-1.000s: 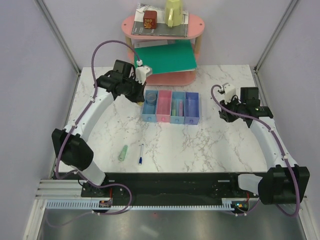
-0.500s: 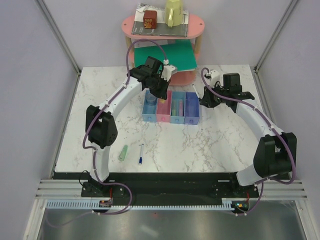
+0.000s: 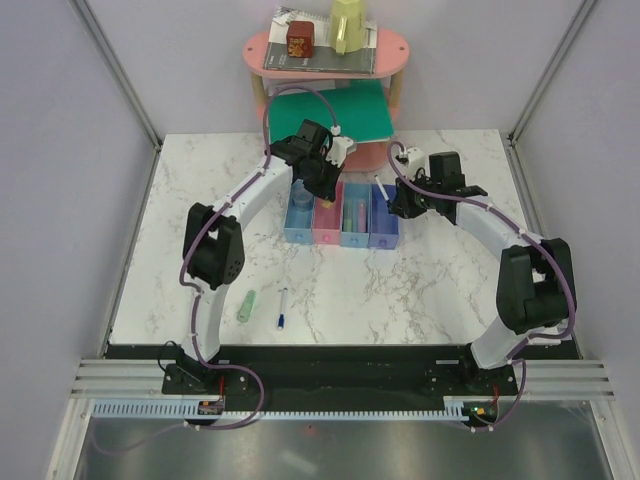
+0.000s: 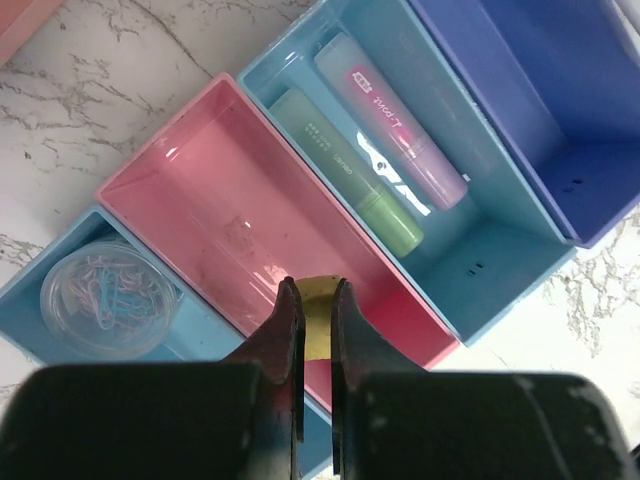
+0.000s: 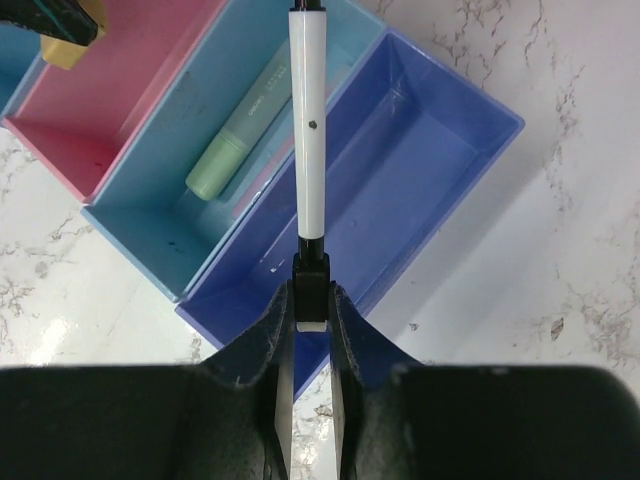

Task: Sort the stationery into containers
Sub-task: Place the stationery in the storage box.

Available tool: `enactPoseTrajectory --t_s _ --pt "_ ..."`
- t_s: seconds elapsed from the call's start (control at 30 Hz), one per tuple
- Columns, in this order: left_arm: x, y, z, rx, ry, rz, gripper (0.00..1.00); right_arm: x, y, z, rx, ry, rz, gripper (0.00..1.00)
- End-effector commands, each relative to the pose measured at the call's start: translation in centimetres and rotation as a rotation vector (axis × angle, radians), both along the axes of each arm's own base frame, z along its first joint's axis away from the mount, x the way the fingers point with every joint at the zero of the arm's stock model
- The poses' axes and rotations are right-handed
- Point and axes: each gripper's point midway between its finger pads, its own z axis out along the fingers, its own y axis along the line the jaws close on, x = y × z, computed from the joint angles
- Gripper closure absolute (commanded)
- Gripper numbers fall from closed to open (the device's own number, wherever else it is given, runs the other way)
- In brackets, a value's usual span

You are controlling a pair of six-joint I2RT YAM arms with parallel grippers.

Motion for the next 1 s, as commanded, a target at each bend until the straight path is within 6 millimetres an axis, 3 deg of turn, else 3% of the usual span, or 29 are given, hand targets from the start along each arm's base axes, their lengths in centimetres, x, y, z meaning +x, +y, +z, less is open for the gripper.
enactPoseTrajectory --t_s 0.0,0.17,0.27,0.43,0.6,0.83,0.87,0.93,0.97 --pt "1.1 -0.5 -0.9 0.0 -0.033 0.005 0.97 0.7 0.4 -1.0 -0.003 -0.015 -0.002 0.96" --pt "1.1 -0.4 -2.0 0.015 -0.029 -0.001 0.89 0.6 0.5 -2.1 -0.018 0.003 -0.001 0.95" --pt "0.9 -0.2 -2.3 0.021 -0.028 -0.007 0.76 0.4 0.6 -2.5 -0.032 0.006 0.006 0.93" --pt "0.6 -0.2 -2.2 0.016 -0.028 -0.019 0.59 0.1 0.4 -2.6 -0.046 0.002 0.007 0.78" --pt "0.5 -0.6 -1.2 -0.006 -0.04 -0.023 0.52 -0.6 0.2 -3.0 -0.059 0.006 0.014 0.71" --pt "0.5 -0.5 3.3 -0.041 -0.126 -0.037 0.45 -1.3 -0.2 -3.4 -0.069 0.013 0.017 0.63" --pt "0.2 -0.3 5.2 -0.059 -0.16 -0.042 0.45 -1.3 -0.2 -3.2 -0.07 0.008 0.018 0.6" --pt "-0.7 0.1 6.6 -0.064 -0.174 -0.049 0.44 -1.4 -0.2 -2.9 -0.073 0.0 0.022 0.56" --pt "-1.4 0.6 9.0 -0.077 -0.218 -0.06 0.44 -1.5 -0.1 -2.3 -0.071 -0.008 0.027 0.53"
